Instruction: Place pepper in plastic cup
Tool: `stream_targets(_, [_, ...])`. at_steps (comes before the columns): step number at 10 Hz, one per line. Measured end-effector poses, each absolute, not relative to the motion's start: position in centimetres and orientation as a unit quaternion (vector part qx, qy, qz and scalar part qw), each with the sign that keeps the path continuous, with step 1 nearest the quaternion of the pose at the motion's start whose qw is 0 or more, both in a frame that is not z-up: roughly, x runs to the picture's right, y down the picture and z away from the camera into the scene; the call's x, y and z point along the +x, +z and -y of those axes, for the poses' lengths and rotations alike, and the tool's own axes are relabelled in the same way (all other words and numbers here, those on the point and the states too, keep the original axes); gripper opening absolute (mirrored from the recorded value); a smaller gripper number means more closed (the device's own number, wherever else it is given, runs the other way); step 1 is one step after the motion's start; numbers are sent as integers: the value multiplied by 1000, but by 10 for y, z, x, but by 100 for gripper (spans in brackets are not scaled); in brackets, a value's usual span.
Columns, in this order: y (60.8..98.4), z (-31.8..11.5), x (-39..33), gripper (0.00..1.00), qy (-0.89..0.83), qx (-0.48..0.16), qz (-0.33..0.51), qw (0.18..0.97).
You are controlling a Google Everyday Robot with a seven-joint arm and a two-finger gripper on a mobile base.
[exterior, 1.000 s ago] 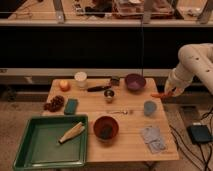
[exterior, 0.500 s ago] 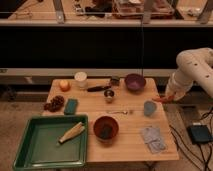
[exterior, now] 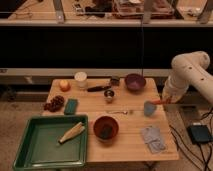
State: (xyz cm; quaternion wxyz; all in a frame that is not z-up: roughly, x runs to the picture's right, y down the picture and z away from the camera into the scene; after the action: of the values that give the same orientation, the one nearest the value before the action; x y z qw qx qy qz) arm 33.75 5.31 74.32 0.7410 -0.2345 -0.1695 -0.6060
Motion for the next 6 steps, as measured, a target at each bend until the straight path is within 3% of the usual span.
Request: stream_targets(6, [755,-65,324,8,-611,-239,181,732])
